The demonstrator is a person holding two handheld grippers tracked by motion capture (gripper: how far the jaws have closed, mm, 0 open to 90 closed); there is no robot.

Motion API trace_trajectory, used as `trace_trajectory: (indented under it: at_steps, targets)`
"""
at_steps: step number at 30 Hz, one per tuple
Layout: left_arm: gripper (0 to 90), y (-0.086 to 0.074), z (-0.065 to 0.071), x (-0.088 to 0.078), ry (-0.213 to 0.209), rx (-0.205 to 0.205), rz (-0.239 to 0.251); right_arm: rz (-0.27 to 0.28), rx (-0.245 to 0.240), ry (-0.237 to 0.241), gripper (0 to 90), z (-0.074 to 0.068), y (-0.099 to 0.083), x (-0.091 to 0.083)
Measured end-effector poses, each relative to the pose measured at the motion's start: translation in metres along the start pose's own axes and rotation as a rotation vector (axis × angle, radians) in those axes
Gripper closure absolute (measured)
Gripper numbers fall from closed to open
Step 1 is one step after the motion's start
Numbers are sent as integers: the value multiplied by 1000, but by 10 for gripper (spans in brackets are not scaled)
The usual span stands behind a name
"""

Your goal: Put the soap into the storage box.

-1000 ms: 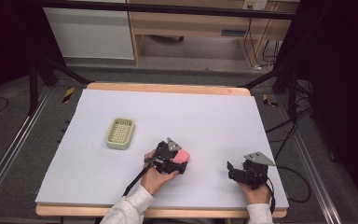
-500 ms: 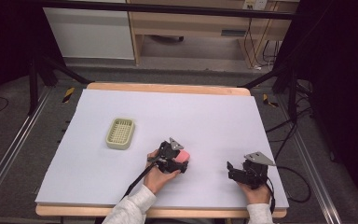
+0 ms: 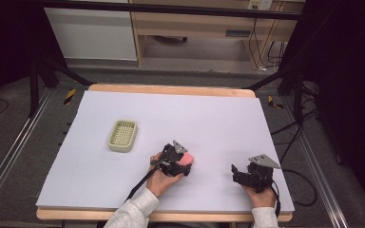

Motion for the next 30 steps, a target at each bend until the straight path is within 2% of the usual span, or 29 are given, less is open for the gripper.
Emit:
trace_trajectory:
  at_steps: [3,11,20,27,30]
  targets:
    - [367,1,1,0,6,-11,1,1,-1,1,123,0,0,0]
    - [370,0,-1,-3,0,-8,-5,2,3,0,123,1,0,0]
    - [370,2,-5,-22,-9,11,14,3,5,0,123,1,0,-1]
    - [370,1,-16,-41,-2,5,41,4,5,-2,123,1,0,-1]
    - [370,0,-25,-51,10,-5,53,4,7,-1,123,1,0,-1]
Point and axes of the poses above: each handheld gripper's, and its own axes: x roughly forward along the jaws, y roughly out of its top, z roughly to its right, the point moved 8 cm from there along x, roughly forward along the jaws, and after that the axes turned 11 degrees about x, right-handed, at the moved point
